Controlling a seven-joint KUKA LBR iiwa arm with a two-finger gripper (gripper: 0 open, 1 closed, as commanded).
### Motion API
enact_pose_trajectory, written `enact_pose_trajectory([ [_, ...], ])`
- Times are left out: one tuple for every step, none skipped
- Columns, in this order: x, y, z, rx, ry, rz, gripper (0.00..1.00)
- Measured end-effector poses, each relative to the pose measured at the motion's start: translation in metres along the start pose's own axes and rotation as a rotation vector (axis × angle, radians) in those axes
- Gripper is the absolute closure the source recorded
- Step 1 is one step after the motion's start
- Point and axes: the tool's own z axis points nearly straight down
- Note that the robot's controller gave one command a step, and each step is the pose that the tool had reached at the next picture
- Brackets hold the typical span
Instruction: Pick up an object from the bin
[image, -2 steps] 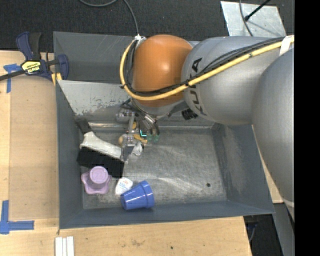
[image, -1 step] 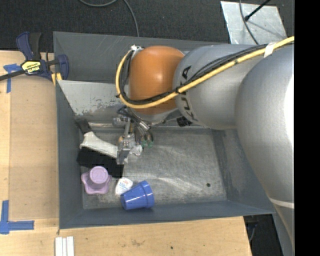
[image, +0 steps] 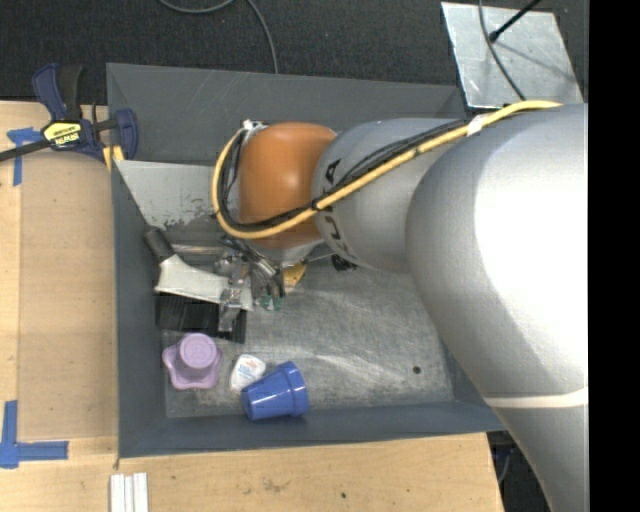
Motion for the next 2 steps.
enact_pose_trajectory([
  [0.000, 0.000, 0.000, 0.000, 0.000, 0.000, 1.00],
  [0.002, -0.002, -0.035, 0.006, 0.015, 0.005, 1.00],
])
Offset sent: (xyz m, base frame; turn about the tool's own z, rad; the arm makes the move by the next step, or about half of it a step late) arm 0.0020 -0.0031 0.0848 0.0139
